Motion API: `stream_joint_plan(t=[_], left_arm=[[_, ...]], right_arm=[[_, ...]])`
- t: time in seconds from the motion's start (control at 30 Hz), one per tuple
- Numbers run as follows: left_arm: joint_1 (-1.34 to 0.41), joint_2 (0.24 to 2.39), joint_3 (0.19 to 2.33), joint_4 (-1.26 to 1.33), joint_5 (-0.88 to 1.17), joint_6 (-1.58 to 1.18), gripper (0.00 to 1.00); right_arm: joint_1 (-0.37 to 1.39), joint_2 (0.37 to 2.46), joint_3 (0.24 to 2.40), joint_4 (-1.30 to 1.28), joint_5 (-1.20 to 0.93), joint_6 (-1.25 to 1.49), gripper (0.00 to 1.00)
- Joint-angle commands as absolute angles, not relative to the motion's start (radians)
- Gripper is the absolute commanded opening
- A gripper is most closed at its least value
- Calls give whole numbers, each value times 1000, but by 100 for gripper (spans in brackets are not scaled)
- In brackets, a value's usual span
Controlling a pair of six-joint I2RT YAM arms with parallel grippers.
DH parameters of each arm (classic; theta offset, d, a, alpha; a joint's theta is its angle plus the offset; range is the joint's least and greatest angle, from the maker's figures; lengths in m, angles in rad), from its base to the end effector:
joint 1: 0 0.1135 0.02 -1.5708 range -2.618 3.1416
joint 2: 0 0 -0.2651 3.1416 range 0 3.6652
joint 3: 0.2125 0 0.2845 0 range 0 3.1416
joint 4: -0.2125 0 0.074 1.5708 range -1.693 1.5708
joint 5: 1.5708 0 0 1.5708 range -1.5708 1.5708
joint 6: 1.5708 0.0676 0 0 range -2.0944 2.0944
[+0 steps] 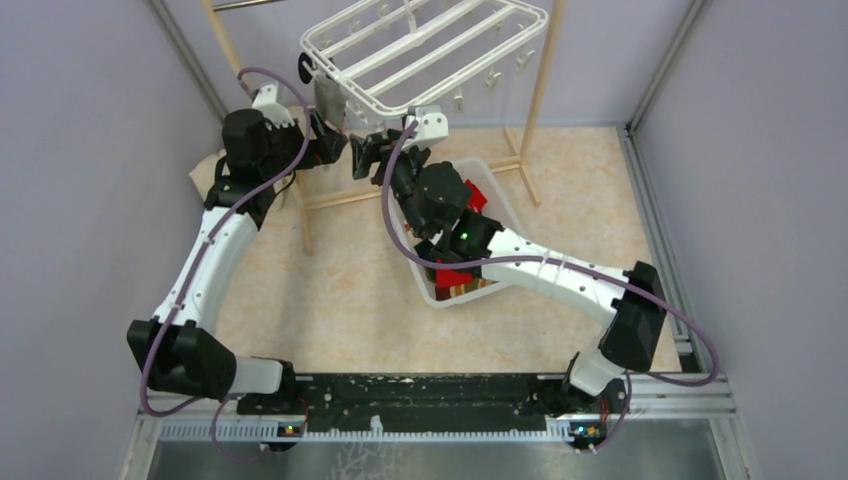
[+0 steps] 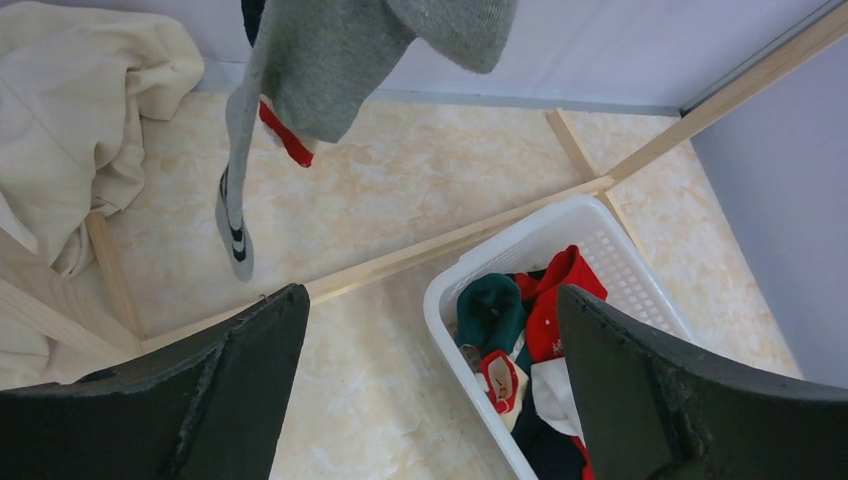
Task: Remove the socks clipped to the hanger
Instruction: Adjust the hanger on the clothesline.
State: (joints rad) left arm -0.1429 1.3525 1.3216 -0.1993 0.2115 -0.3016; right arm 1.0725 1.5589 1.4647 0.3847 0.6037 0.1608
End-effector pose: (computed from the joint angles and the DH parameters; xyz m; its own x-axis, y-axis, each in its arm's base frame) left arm 0.3729 -0.0680 0.3917 -0.3171 -0.2478 -0.9154 0.2591 0.9059 -0.3349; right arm 0.2362 0.3537 0.4493 0.0610 0.3878 -0.9197 -0.4791 0.8197 0.3139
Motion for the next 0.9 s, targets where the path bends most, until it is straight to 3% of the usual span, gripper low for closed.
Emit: stream_joint_plan(t=[0.0, 0.17, 0.33, 0.73, 0.87], left_arm=[[-134, 1337, 1333, -162, 239, -313, 99], [-129, 1326, 1325, -163, 245, -311, 99], [-126, 1319, 1315, -163, 250, -313, 99], [-124, 1309, 1305, -161, 263, -321, 99], [-124, 1300, 1307, -165, 262, -319, 99]], right_arm=[[1080, 1590, 1537, 539, 647, 102, 68], [1075, 1637, 1592, 564, 675, 71, 65], [1036, 1639, 1617, 514, 704, 114, 53], [925, 1487, 1492, 444, 654, 182, 32], [860, 1426, 1450, 399, 605, 237, 30]])
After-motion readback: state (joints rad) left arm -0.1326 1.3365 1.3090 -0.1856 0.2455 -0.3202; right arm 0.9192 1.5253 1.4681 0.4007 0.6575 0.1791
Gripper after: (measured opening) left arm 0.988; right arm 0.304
